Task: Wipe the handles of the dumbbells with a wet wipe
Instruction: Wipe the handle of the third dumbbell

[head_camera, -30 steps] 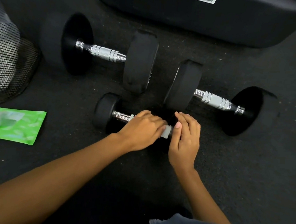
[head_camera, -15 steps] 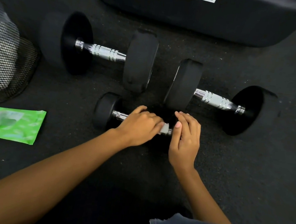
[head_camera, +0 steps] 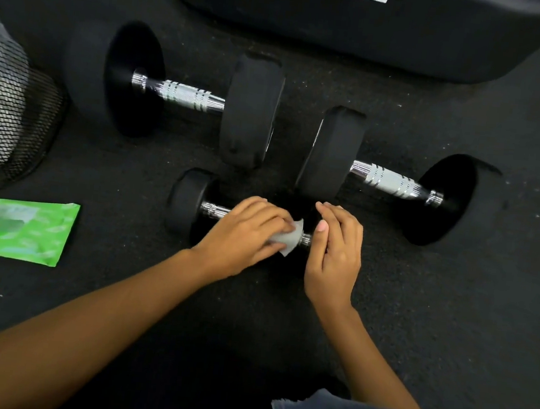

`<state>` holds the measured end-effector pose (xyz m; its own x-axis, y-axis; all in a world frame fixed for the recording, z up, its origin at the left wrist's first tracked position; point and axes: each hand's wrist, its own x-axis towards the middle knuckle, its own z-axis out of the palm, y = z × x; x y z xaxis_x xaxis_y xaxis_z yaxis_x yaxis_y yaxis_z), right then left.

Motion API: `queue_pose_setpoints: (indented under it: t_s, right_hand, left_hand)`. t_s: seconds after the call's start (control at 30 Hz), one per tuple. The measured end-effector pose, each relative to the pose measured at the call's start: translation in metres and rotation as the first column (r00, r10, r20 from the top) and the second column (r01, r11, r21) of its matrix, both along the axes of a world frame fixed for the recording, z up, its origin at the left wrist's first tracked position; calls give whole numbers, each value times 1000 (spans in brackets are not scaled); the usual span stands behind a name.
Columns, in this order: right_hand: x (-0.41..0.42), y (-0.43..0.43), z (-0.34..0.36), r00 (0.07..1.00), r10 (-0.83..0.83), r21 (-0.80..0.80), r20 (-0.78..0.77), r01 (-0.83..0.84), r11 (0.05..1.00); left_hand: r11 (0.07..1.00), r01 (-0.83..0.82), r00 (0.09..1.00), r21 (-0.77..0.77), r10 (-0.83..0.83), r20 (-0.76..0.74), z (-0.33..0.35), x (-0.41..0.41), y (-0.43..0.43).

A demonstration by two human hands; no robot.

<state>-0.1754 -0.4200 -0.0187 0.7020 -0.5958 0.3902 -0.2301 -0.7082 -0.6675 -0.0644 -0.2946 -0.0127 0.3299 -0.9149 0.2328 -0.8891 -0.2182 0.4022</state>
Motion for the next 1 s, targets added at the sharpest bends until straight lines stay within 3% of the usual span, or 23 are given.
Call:
queue_pose_setpoints:
  t_s: [0.2,0.4,0.67,0.83,1.0]
  right_hand:
    - [1,-1,2,1000,-6,12,-29,6,1000]
    - [1,-1,1,1000,1,7,-16,-1,1000]
    - [2,0,1,1000,-12,12,-14,12,1000]
    - [-1,0,2,1000,5,4,-12,-5,1000]
    - [-1,0,2,1000,4,-1,-16,-4,1000]
  left_hand:
    - [998,-47,995,-32,49,88,-2,-25,-27]
    - [999,34,994,27,-37,100,1,1,0]
    - [998,-40,996,52,44,-81,4,-1,3]
    - [983,-41,973,180,80,-218,12,-8,-20]
    - [916,-30,972,399,120,-202,19,22,-13]
